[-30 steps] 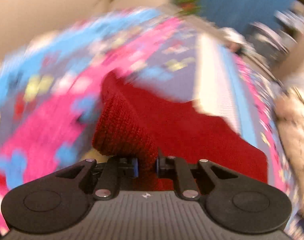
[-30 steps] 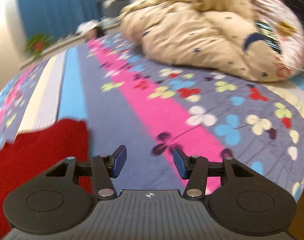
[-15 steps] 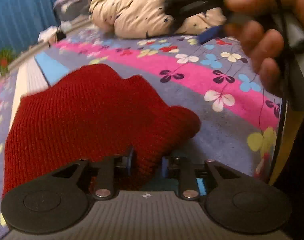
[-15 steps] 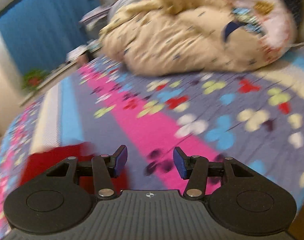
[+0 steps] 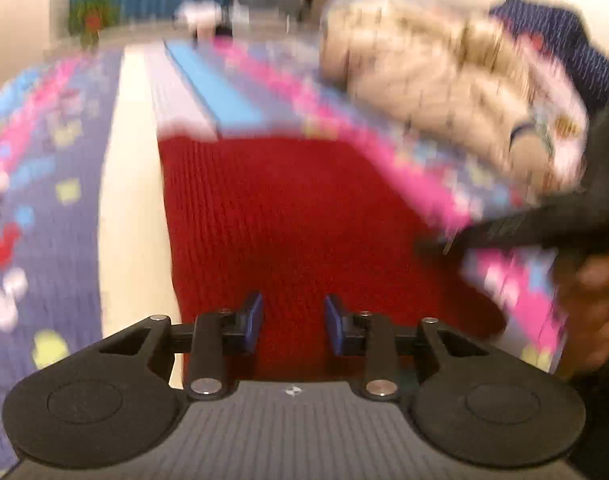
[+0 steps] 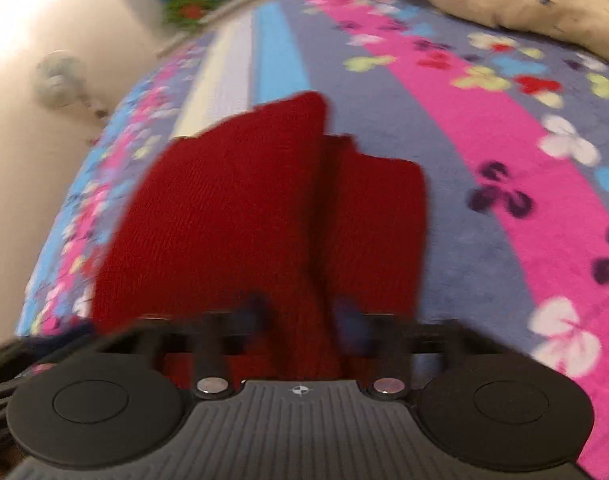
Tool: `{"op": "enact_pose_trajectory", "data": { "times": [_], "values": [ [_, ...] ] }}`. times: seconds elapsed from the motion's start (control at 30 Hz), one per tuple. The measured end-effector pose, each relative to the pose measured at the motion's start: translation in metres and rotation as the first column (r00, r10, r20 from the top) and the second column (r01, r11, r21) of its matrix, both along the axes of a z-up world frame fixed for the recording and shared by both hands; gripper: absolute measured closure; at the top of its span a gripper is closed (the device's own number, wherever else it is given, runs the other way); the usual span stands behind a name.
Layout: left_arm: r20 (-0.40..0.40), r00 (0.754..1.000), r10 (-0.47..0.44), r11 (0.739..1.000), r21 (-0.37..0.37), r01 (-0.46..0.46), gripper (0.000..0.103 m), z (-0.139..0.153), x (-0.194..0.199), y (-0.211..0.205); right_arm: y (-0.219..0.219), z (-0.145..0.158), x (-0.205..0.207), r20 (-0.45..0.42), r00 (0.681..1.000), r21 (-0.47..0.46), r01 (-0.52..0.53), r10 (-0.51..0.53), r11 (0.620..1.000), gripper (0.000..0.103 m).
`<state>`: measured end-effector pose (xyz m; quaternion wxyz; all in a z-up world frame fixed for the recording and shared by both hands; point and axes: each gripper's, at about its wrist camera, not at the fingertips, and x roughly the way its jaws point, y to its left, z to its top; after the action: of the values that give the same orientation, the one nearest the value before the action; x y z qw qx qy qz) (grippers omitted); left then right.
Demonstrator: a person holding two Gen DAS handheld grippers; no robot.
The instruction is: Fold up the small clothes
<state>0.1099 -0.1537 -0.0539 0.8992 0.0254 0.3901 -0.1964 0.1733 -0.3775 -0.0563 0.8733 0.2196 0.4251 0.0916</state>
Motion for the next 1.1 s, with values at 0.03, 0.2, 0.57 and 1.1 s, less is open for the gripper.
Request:
{"op": "enact_pose_trajectory", "data": {
  "times": [0.03,0.2,0.57,1.1],
  "values": [
    [0.004,1.000,-0.018,0.998,0.056,0.018,0.066,-0.008,-0.002,-0.004,0.002,0.009,-0.006,0.058,0.998,0.001,-0.008,0.008,1.000,0.086],
    [0.035,0.996,-0.080,0.991,0.109,0.076,0.068,-0.013,-0.015,-0.020,0.001,0.039,-0.037,0.263,0.965,-0.031,0.018,-0.009,0.999,0.088],
    [0.042,0.993,-0.112,0.994,0.000,0.112,0.024,0.025,0.003,-0.004,-0.025,-0.006,-0.015,-0.056,0.986,-0.027,0.154,-0.156,0.988,0.028],
    [-0.293,0.939,0.180,0.944,-0.217,-0.249,0.007,-0.008,0.134,0.052,-0.016,-0.038,0.007,-0.180,0.973,0.047,0.154,-0.143,0.987,0.012]
  ]
}}
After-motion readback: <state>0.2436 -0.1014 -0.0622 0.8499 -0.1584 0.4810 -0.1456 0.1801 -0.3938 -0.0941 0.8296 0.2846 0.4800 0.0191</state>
